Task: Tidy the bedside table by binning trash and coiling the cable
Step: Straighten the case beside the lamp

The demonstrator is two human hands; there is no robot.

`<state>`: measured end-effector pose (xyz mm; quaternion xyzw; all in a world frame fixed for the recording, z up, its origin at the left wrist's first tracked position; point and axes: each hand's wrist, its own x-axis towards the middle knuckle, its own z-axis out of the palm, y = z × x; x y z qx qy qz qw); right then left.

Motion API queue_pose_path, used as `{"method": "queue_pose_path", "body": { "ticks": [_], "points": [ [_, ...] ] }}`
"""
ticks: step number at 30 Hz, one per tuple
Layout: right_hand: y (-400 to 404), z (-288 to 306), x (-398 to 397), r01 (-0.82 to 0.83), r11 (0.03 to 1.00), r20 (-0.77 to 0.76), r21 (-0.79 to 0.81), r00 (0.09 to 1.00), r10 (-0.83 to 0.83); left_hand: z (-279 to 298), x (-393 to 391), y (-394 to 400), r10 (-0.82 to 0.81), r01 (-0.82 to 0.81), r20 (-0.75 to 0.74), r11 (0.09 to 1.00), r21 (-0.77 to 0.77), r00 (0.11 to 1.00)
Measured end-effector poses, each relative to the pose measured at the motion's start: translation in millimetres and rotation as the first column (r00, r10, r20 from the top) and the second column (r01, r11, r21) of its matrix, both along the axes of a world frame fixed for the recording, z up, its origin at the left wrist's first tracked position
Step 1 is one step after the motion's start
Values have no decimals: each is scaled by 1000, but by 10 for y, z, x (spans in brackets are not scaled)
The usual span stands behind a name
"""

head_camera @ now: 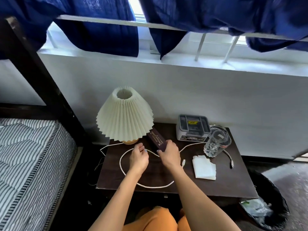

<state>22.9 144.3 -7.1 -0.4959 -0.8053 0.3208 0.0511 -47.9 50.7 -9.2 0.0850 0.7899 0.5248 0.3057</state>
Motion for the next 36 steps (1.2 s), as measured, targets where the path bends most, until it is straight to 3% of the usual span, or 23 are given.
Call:
{"method": "queue_pose_path", "body": {
  "ticks": [7,14,17,20,27,32,36],
  "points": [
    [181,-167,-172,-68,995,215,76,975,50,-84,-239,326,-268,215,-286,955,-202,920],
    [392,-216,-74,-14,1000,103,11,995,13,-135,-397,618,-480,319,-306,834,-450,822],
    [399,-250,-50,27,999,24,23,999,-28,-166,-392,690,-479,329,-296,838,-436,827],
    [350,-292,-64,172,985,-96,14,981,-170,-233,-378,719,-432,295,-299,863,-409,851],
    [300,-420,-145,330,943,-202,-47,921,-333,-275,-270,792,-266,57,-382,876,-479,885],
    [329,-481,-181,331,941,-294,-73,894,-337,-255,-229,868,-170,7,-360,911,-412,917],
    [393,-478,-255,230,968,-318,-103,914,-252,-290,-273,913,-215,58,-358,914,-401,909]
  ]
}}
